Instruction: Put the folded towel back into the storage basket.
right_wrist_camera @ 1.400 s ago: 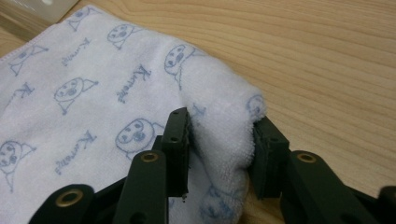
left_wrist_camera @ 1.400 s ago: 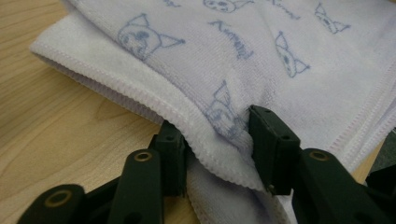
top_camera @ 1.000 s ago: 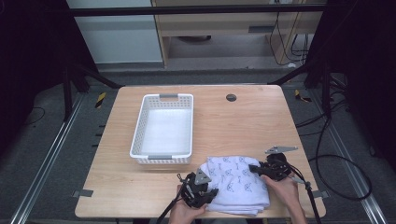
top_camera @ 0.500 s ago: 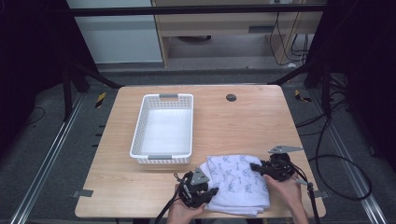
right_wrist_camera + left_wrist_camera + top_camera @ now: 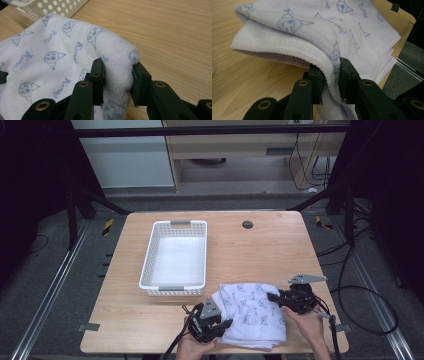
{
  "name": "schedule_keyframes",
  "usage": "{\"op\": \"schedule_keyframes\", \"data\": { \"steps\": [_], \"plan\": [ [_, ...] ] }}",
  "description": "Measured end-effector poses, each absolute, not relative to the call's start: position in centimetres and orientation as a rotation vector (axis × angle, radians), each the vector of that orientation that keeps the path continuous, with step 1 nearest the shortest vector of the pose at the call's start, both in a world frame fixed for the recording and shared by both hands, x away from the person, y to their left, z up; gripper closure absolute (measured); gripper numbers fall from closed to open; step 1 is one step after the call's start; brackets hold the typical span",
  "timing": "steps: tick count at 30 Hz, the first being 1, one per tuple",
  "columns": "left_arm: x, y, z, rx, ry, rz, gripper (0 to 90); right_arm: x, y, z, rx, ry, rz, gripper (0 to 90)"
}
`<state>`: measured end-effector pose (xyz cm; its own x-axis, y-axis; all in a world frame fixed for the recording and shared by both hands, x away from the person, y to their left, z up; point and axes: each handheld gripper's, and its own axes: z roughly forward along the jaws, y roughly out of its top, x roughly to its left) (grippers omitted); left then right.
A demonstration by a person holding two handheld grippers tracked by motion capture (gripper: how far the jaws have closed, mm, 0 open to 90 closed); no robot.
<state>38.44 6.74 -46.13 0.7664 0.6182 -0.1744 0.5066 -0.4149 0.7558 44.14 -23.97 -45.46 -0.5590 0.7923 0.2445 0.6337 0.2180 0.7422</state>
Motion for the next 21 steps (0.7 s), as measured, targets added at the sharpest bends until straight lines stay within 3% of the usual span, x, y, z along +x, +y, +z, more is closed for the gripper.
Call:
{"op": "schedule_keyframes", "data": {
  "steps": [21],
  "plan": [
    [38.3, 7.8, -43.4, 2.027, 0.814, 0.218, 73.8, 43.3, -23.6, -42.6, 1.289, 2.209, 1.332, 67.8]
  ]
}}
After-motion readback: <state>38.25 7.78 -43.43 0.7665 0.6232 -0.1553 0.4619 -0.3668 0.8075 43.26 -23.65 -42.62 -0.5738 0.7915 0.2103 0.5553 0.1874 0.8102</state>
